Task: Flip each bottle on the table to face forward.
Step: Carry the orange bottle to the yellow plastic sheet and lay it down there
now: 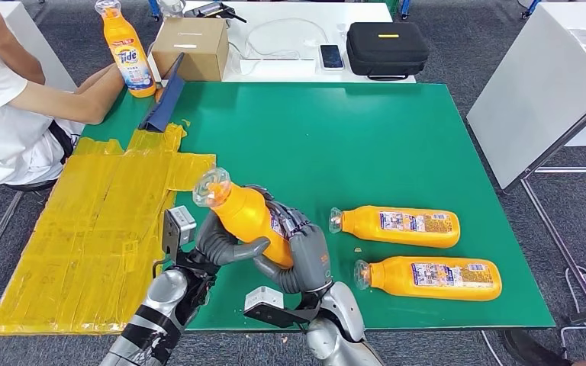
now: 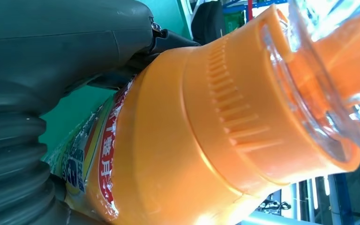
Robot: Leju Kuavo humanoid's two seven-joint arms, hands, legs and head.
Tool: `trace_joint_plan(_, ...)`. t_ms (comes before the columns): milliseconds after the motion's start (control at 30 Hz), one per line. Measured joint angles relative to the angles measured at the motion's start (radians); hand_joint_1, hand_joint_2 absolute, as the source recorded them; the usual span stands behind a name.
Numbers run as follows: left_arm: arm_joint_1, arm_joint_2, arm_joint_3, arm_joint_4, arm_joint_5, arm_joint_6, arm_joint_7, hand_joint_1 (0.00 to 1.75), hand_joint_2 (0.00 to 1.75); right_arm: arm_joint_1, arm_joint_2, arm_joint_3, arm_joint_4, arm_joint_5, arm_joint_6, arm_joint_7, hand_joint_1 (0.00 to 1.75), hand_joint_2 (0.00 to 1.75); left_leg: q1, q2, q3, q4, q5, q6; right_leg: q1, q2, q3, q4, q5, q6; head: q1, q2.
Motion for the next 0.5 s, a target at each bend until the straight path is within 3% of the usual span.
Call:
trace_joint_plan(100,-0.003,-0.001,0.0,0.0,-0.012,0.022,0.004,1.75,1.75,0.002,0.0,0.0,-0.002,0.004,-0.013,-0.001,0.0,1.75,0.0,0.0,0.0,0.0,0.0,0.0,0.0,0.0,0.0,0.0,0.0,0.0,0.0,0.0)
trace_joint_plan(300,-0.037,0.001,-0.002,0.0,-0.09,0.129,0.019,1.75,1.75,0.024,0.0,0.0,-0.046,-0.01,-0.025,-0.007,0.0,1.75,0.0,0.0,0.0,0.0,0.0,0.0,0.0,0.0,0.0,0.0,0.0,0.0,0.0,0.0)
trace_joint_plan(500,-0.049,0.004,-0.001,0.0,-0.095,0.141,0.024,1.75,1.75,0.03,0.0,0.0,-0.061,-0.011,-0.025,-0.011,0.0,1.75,0.0,0.0,0.0,0.0,0.0,0.0,0.0,0.0,0.0,0.0,0.0,0.0,0.0,0.0)
